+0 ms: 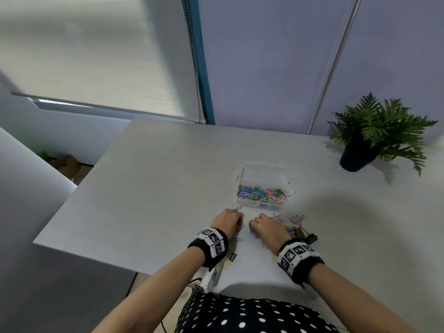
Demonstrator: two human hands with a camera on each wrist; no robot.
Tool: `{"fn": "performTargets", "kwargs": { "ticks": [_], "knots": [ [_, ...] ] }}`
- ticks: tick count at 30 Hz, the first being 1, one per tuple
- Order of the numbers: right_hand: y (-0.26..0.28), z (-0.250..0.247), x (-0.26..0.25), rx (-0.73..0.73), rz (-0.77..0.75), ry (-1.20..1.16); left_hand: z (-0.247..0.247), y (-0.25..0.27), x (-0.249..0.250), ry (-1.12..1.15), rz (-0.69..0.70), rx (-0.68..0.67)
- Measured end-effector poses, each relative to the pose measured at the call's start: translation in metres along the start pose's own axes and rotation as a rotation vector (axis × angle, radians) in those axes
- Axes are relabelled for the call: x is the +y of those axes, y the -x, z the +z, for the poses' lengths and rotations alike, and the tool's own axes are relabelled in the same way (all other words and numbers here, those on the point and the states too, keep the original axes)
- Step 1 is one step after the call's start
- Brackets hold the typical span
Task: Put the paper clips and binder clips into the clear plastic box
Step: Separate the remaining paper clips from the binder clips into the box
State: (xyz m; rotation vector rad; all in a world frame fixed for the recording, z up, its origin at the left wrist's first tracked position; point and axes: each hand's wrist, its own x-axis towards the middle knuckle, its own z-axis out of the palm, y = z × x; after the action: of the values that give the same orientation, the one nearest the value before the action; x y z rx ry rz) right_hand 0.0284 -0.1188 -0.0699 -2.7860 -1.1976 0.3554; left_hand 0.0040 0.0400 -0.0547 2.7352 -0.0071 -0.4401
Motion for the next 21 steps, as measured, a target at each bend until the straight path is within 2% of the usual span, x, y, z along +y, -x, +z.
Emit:
{"fn": "performTargets", "kwargs": {
  "ticks": [4, 6, 9, 11, 13, 17, 21],
  "knots": [
    [-0.003, 0.004, 0.003, 0.001, -0.02, -0.084, -0.015, 0.006, -0.015, 0.125, 0.035, 0.033],
    [-0.006, 0.004, 0.006, -0.019, -0.047, -0.1, -0.02, 0.006, -0.021, 0.128, 0.079, 0.0],
    [-0.008, 0.005, 0.015, -0.028, -0.109, -0.151, -0.015, 0.01, -0.016, -0.021, 0.147, -0.074],
    [-0.01, 0.002, 0.02, -0.001, -0.099, -0.274, -0.002, 0.015, -0.008, -0.162, 0.198, -0.102],
    [-0.008, -0.009, 0.024, 0.025, -0.009, -0.447, 0.011, 0.02, -0.001, -0.257, 0.247, -0.085],
    [-0.005, -0.026, 0.039, 0.201, 0.197, -0.745, 0.018, 0.024, 0.006, -0.326, 0.289, -0.014],
    [-0.014, -0.04, 0.054, 0.303, 0.364, -0.917, 0.012, 0.022, 0.009, -0.388, 0.31, -0.062]
  ]
}}
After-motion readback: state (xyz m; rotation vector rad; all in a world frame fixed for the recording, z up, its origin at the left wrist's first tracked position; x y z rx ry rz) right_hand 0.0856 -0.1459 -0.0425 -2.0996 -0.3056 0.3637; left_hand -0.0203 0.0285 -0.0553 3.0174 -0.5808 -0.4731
